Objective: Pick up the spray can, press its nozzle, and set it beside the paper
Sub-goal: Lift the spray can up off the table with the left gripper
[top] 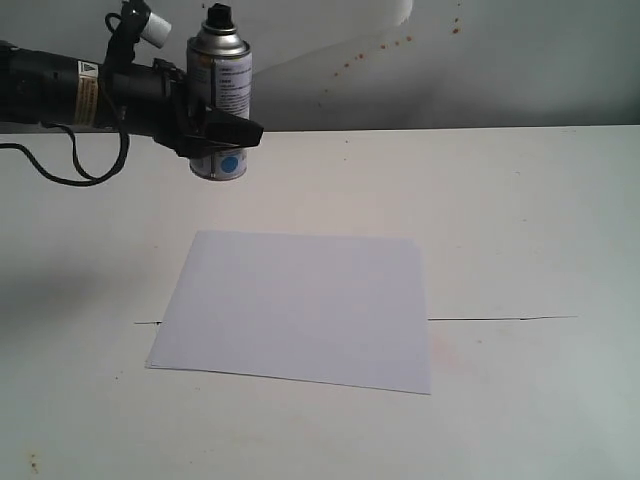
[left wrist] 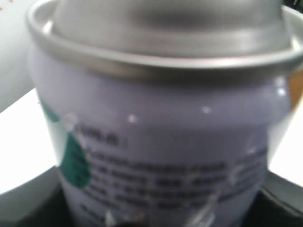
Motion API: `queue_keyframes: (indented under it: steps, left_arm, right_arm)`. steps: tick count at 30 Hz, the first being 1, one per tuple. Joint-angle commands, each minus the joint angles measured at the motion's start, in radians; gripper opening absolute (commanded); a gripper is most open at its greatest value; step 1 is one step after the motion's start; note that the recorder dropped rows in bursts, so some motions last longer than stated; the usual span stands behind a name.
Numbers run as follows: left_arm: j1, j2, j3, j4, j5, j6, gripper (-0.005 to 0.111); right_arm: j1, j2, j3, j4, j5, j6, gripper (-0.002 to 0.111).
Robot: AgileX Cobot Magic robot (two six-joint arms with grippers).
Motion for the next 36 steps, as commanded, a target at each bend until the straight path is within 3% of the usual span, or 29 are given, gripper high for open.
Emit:
queue_keyframes:
  steps: [1, 13, 31, 36]
  left_arm:
    - [-0.020, -0.021, -0.001, -0.029, 0.001, -0.012, 0.000]
    - [-0.020, -0.021, -0.001, -0.128, 0.095, -0.280, 0.000]
    - [-0.020, -0.021, 0.006, -0.189, 0.095, -0.351, 0.000]
    - [-0.041, -0.024, 0.089, -0.313, 0.165, -0.226, 0.000]
  right_arm:
    - [-0.003, -0.002, 0.002, -0.006, -0.006, -0.002, 0.000]
    - [-0.003, -0.002, 0.002, -0.006, -0.006, -0.002, 0.000]
    - [-0.003, -0.002, 0.002, -0.006, -0.006, -0.002, 0.000]
    - [-0.003, -0.002, 0.002, -0.006, -0.006, -0.002, 0.000]
